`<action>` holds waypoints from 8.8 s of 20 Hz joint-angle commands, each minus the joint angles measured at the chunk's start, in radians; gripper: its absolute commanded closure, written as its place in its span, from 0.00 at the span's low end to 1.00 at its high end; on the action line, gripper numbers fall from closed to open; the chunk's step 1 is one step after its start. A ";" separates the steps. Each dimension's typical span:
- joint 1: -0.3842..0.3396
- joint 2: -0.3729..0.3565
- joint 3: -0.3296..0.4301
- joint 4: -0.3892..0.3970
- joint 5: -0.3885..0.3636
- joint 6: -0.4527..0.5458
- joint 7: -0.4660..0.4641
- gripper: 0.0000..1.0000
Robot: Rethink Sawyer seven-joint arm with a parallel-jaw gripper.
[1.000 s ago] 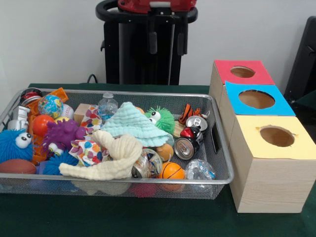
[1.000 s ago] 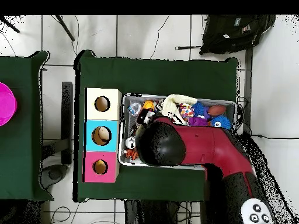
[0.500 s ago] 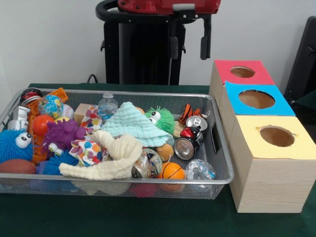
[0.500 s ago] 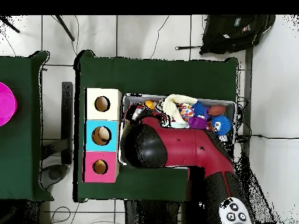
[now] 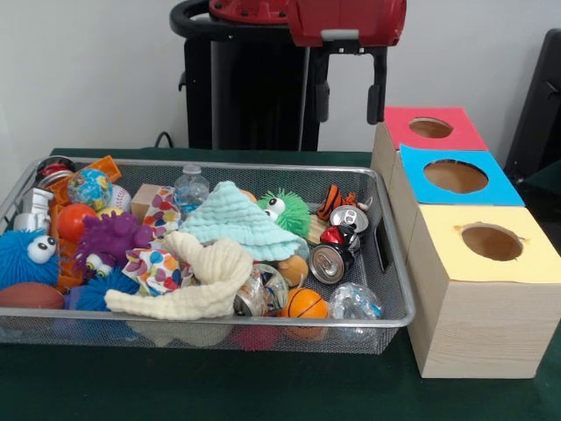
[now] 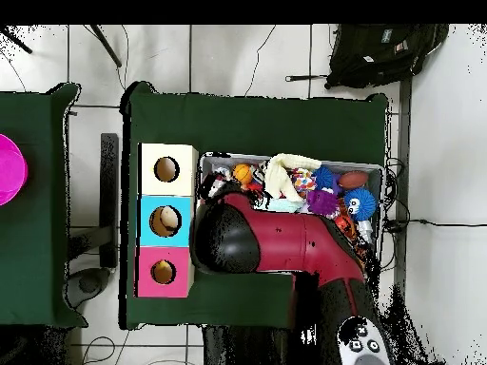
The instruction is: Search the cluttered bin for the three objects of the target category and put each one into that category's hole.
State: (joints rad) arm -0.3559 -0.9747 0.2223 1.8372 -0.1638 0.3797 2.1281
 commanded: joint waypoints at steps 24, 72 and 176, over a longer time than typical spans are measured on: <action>0.017 0.190 -0.094 0.110 0.106 -0.294 0.212 0.00; 0.058 0.227 -0.057 0.366 0.095 -0.577 0.192 0.00; 0.064 0.686 -0.050 0.171 0.000 -0.893 0.170 0.00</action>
State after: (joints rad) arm -0.3138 -0.4135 0.1034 2.1467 -0.1960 -0.4801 2.1279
